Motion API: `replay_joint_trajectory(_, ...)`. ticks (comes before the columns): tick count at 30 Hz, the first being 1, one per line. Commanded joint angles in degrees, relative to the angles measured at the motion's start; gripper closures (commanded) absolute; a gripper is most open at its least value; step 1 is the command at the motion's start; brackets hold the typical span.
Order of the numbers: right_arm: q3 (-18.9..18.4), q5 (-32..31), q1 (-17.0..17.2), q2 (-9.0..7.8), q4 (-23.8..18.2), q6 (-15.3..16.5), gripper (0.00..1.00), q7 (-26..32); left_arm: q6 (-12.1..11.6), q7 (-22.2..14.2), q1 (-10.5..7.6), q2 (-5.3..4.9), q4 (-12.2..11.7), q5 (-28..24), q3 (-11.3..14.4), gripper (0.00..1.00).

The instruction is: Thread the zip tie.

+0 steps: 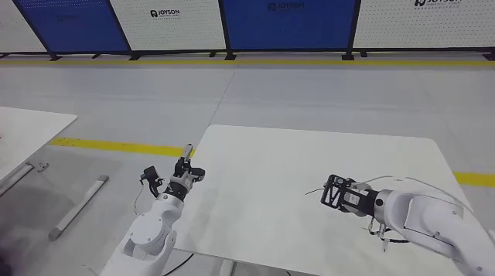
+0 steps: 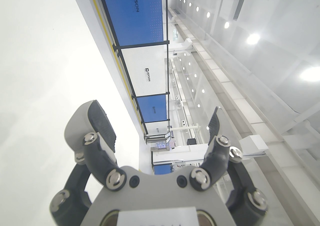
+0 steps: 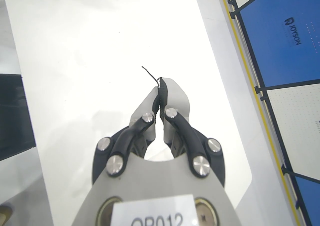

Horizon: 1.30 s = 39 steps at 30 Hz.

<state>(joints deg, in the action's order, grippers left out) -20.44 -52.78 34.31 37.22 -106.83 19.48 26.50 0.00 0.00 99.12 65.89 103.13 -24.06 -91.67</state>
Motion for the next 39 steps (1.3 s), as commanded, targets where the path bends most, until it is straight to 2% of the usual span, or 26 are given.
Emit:
replay_joint_trajectory(1,-0.1,0.0,0.0,0.03,0.0,0.0,1.00,0.1,0.0,0.0,0.00,0.00,0.0,0.0,0.0,0.00)
replay_joint_trajectory(7,-0.1,0.0,0.0,0.03,0.0,0.0,1.00,0.1,0.0,0.0,0.00,0.00,0.0,0.0,0.0,0.00)
replay_joint_trajectory(9,-0.1,0.0,0.0,0.03,0.0,0.0,1.00,0.1,1.2,0.2,-0.69,0.11,-0.3,-1.4,-0.1,0.00)
replay_joint_trajectory(11,-0.1,0.0,0.0,0.03,0.0,0.0,1.00,0.1,5.9,-1.2,-1.55,0.10,0.5,-4.1,-0.4,0.00)
replay_joint_trajectory(13,-0.1,0.0,0.0,0.03,0.0,0.0,1.00,0.1,8.7,-3.9,-1.50,-0.08,1.7,-4.8,-1.1,0.00)
replay_joint_trajectory(17,-0.1,0.0,0.0,0.03,0.0,0.0,1.00,0.1,19.4,-12.7,-0.65,-0.71,5.8,-9.1,-3.3,0.00)
replay_joint_trajectory(19,-0.1,0.0,0.0,0.03,0.0,0.0,1.00,0.1,19.5,-17.0,0.26,-1.22,5.8,-9.4,-3.2,0.00)
replay_joint_trajectory(21,-0.1,0.0,0.0,0.03,0.0,0.0,1.00,0.1,19.5,-21.2,1.04,-2.00,5.6,-9.8,-2.0,0.00)
replay_joint_trajectory(24,-0.1,0.0,0.0,0.03,0.0,0.0,1.00,0.1,19.5,-25.1,1.27,-3.42,4.6,-11.5,0.8,0.00)
replay_joint_trajectory(25,-0.1,0.0,0.0,0.03,0.0,0.0,1.00,0.1,19.5,-24.9,0.93,-3.87,4.1,-12.2,1.4,0.00)
replay_joint_trajectory(27,-0.1,0.0,0.0,0.03,0.0,0.0,1.00,0.1,19.5,-21.3,-0.02,-4.27,3.8,-13.3,2.0,0.00)
replay_joint_trajectory(36,-0.1,0.0,0.0,0.03,0.0,0.0,1.00,0.1,19.5,-21.4,-0.02,-4.26,3.8,-13.4,2.1,0.00)
replay_joint_trajectory(39,-0.4,-2.4,0.7,0.33,-0.5,0.0,1.00,-0.6,19.5,-23.6,-0.34,-4.54,2.6,-15.2,3.0,0.00)
